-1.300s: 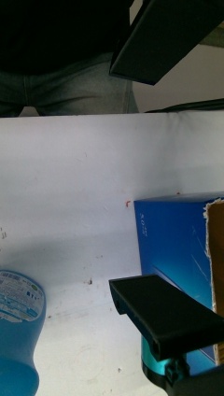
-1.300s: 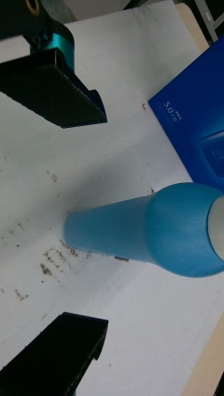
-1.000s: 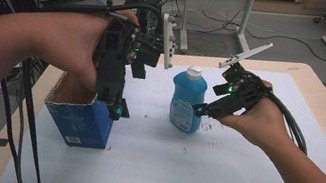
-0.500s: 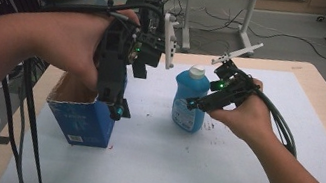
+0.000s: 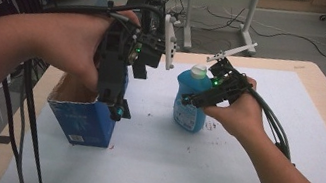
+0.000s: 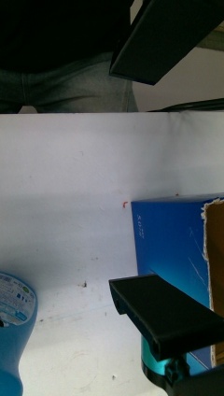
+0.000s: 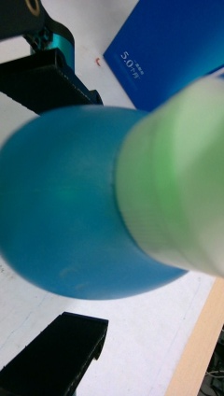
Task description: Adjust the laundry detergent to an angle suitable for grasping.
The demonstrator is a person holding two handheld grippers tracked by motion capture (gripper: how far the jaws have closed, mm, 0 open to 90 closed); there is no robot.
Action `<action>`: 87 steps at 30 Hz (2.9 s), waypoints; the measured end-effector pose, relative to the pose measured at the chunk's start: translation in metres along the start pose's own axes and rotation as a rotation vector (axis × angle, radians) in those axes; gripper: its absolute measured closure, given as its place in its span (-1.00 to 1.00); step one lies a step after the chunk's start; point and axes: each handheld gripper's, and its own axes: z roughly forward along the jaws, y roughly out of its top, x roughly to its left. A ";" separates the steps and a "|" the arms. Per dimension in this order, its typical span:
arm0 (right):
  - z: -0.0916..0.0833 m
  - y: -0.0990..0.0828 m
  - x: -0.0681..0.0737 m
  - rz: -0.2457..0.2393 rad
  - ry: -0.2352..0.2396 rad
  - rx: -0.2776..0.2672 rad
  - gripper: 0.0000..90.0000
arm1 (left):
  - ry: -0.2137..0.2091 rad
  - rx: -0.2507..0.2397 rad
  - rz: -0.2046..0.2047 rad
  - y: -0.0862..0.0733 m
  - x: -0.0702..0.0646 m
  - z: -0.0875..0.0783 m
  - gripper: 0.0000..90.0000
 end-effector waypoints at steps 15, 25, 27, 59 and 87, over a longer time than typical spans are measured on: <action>0.002 0.004 0.002 -0.003 0.003 -0.042 -0.67 | 0.001 0.000 -0.001 -0.001 0.002 0.002 -0.96; 0.004 0.002 0.004 -0.022 -0.019 -0.029 -0.60 | 0.001 0.000 -0.002 -0.004 0.002 0.002 -0.96; 0.004 0.002 0.004 -0.029 -0.021 -0.029 -0.59 | 0.002 -0.002 -0.003 -0.004 0.002 0.002 -0.96; 0.003 0.000 0.005 -0.063 0.001 -0.042 -0.23 | -0.003 0.018 -0.004 -0.004 0.004 0.007 -0.96; 0.002 -0.002 0.013 -0.150 -0.033 -0.081 0.01 | -0.004 0.009 -0.011 -0.003 0.005 0.008 -0.96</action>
